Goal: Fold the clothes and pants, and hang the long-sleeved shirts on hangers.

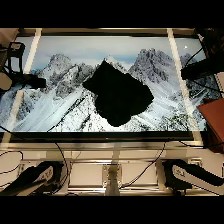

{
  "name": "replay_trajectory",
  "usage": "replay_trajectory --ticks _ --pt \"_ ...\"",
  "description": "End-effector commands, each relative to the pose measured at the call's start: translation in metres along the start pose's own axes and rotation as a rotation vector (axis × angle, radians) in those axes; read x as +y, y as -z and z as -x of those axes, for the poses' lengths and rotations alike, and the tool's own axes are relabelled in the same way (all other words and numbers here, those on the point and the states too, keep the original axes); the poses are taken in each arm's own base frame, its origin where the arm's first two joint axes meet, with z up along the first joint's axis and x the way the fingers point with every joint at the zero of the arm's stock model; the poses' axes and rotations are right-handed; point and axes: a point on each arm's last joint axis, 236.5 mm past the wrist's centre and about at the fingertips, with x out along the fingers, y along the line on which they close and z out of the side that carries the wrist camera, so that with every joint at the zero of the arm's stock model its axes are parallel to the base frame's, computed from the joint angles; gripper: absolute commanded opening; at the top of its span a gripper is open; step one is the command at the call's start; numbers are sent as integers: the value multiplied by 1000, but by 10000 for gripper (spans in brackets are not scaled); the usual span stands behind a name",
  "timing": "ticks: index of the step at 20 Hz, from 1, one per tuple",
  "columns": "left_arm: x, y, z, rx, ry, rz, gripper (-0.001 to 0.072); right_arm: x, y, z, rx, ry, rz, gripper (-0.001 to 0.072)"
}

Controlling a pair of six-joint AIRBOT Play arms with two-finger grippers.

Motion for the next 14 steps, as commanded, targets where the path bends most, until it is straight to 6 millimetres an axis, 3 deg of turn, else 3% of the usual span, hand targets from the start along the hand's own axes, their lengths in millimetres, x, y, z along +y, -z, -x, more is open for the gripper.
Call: replay_trajectory --ticks 1,14 --pt "0 0 0 1 -1 1 29 0 0 0 -1 0 0 27" --pt "-1 -1 0 -4 5 6 29 -2 -8 1 -33 11 1 27"
